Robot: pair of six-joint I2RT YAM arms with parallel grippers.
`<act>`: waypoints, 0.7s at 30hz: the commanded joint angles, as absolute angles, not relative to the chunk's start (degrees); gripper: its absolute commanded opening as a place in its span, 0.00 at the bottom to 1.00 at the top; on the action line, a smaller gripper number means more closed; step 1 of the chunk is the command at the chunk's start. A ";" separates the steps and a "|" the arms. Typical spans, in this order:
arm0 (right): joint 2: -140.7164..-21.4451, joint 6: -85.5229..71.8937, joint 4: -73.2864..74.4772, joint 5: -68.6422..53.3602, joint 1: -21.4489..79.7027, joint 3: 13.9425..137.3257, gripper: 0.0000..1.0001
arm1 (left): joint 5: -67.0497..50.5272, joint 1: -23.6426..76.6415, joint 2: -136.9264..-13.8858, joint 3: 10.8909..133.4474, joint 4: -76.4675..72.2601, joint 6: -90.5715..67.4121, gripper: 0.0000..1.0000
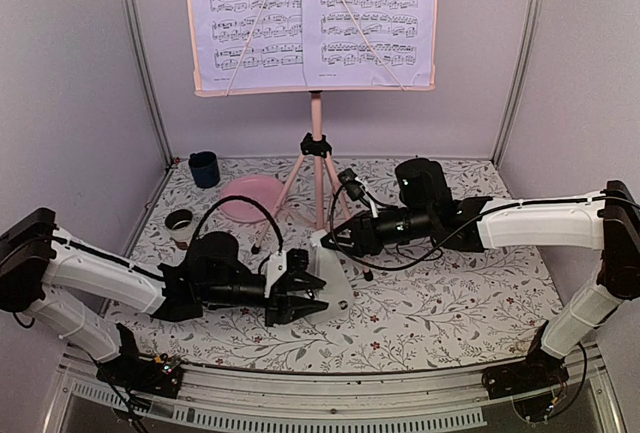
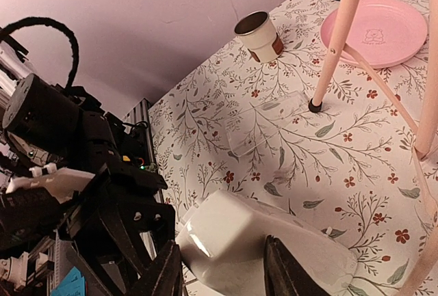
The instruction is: Set up the instrument practice props
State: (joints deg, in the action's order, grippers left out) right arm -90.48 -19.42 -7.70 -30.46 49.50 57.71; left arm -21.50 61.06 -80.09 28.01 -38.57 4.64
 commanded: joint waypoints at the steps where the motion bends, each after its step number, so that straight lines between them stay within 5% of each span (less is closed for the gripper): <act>1: -91.03 -19.04 -6.66 -28.86 49.67 57.98 0.41 | -17.62 65.36 -82.58 30.75 -35.59 8.54 0.46; 14: -90.85 -18.72 -7.79 -28.74 49.68 57.46 0.42 | -11.83 78.26 -78.54 38.92 -30.73 15.27 0.54; 21: -88.41 -18.40 -7.64 -29.34 49.75 57.69 0.56 | -7.26 76.88 -70.31 35.27 -33.93 13.21 0.57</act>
State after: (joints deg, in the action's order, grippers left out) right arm -90.45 -19.00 -7.66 -30.26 49.54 57.69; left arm -11.05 77.84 -74.87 37.43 -31.92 14.13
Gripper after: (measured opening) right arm 0.526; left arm 0.568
